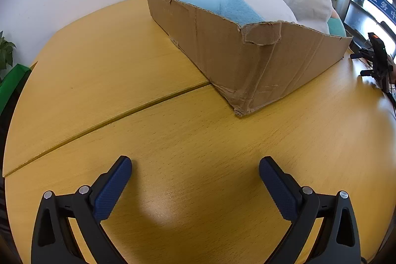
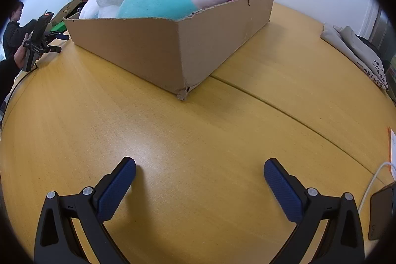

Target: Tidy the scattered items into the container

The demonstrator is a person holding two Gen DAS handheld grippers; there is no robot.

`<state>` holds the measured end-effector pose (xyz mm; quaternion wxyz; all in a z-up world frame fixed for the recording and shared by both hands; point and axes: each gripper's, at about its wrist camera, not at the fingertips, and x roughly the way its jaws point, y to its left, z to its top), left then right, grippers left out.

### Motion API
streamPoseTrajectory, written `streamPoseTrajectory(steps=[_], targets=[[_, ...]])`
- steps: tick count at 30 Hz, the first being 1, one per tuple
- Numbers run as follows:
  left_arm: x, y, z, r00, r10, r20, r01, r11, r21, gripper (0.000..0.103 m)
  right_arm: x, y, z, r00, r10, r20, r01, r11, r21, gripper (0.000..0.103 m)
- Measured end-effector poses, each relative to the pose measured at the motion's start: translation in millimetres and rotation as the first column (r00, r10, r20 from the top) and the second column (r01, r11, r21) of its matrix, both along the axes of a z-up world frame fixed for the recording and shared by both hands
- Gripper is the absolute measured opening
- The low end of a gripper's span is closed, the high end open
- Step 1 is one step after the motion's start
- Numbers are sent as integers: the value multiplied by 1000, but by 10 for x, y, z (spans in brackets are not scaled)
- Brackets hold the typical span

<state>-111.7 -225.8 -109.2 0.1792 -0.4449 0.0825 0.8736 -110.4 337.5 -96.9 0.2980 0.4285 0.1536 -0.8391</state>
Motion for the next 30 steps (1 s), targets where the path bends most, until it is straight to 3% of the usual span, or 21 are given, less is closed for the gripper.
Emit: streamPoseTrajectory(steps=[30], targets=[[80,15,-9,1000,4,-1,-4,1000,2,103,-38,-14,6,1000,0,-3,0,1000,4,103]])
